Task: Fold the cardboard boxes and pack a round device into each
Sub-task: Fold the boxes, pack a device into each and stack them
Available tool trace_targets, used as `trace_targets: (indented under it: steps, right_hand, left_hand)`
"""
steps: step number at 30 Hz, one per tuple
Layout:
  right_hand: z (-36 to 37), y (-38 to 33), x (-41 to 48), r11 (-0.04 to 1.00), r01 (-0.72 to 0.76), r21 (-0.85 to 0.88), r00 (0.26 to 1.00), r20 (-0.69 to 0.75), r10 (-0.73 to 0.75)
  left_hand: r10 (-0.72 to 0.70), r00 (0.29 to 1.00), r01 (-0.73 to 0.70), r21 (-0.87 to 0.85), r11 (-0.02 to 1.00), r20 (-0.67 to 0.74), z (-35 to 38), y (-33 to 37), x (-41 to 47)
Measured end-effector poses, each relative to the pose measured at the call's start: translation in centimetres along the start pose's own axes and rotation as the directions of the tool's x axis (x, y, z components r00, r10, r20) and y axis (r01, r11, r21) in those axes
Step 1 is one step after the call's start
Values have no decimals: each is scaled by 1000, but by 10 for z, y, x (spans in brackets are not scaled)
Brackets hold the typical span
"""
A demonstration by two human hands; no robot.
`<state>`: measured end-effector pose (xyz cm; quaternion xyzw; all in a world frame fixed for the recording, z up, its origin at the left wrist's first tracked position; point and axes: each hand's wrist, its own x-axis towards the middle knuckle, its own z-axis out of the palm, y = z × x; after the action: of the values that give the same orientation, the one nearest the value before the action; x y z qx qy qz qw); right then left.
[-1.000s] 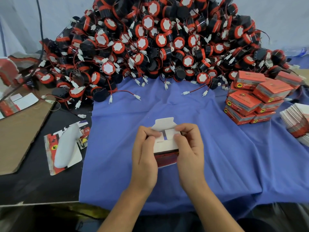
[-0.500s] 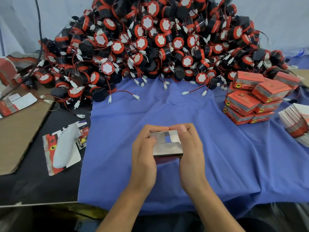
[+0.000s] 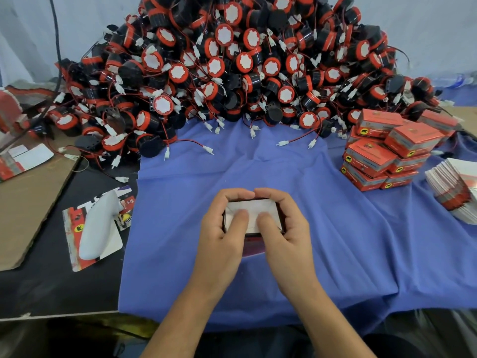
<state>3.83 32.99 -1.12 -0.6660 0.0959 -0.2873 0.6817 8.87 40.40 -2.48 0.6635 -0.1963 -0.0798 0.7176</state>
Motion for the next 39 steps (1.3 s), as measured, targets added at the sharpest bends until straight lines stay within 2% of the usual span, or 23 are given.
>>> trace_targets:
  steps: [2, 4, 6, 8, 11, 13, 15, 19, 23, 27, 32, 34, 36, 38, 39]
  right_hand:
    - [17, -11, -7, 994, 98, 51, 994, -44, -96]
    - [18, -7, -6, 993, 89, 77, 994, -73, -83]
    - [1, 6, -1, 999, -2, 35, 1000, -30, 3]
    - [-14, 13, 1, 998, -56, 17, 997, -46, 57]
    - [-13, 9, 2, 995, -71, 70, 992, -104, 78]
    - [-13, 7, 2, 995, -61, 81, 988, -135, 71]
    - [-14, 7, 3, 995, -60, 73, 982, -175, 72]
    - [-16, 8, 3, 997, -29, 74, 973, -227, 45]
    - [-20, 8, 3, 997, -3, 71, 972, -234, 19]
    - [-19, 6, 4, 999, 41, 24, 979, -200, -35]
    - [-21, 5, 3, 995, 93, 42, 993, -83, -89]
    - [-24, 7, 3, 997, 79, 11, 997, -26, -79]
    - [-30, 10, 6, 994, -22, -109, 999, 27, 25]
    - [-43, 11, 11, 968, -150, -202, 973, 141, 181]
    - [-49, 9, 14, 958, -201, -203, 940, 237, 247]
  left_hand:
    - [-77, 993, 65, 132, 989, 87, 19, -4, -1]
    - [-33, 992, 17, 131, 991, 126, 16, -6, -5]
    - [17, 999, -19, 56, 998, 38, 2, 0, -4]
    - [26, 999, -24, -53, 998, 26, -10, 13, -9]
    - [-152, 980, 177, -221, 959, 128, -9, 19, -8]
    - [-228, 961, 254, -173, 952, 153, -10, 18, -4]
    - [-257, 949, 266, -25, 964, 182, -17, 19, 0]
    - [-388, 859, 392, 56, 918, 335, -31, 22, 9]
    - [-434, 776, 427, 124, 896, 458, -45, 26, 11]
    - [-436, 721, 523, -11, 852, 539, -47, 23, 11]
    - [-340, 670, 568, -161, 807, 660, -44, 14, 6]
    - [-331, 680, 546, -150, 824, 654, -44, 12, 5]
    - [-324, 728, 444, -55, 894, 605, -50, 13, 6]
    - [-249, 791, 204, 142, 969, 558, -58, 16, 12]
    - [-208, 822, 54, 291, 955, 530, -59, 16, 15]
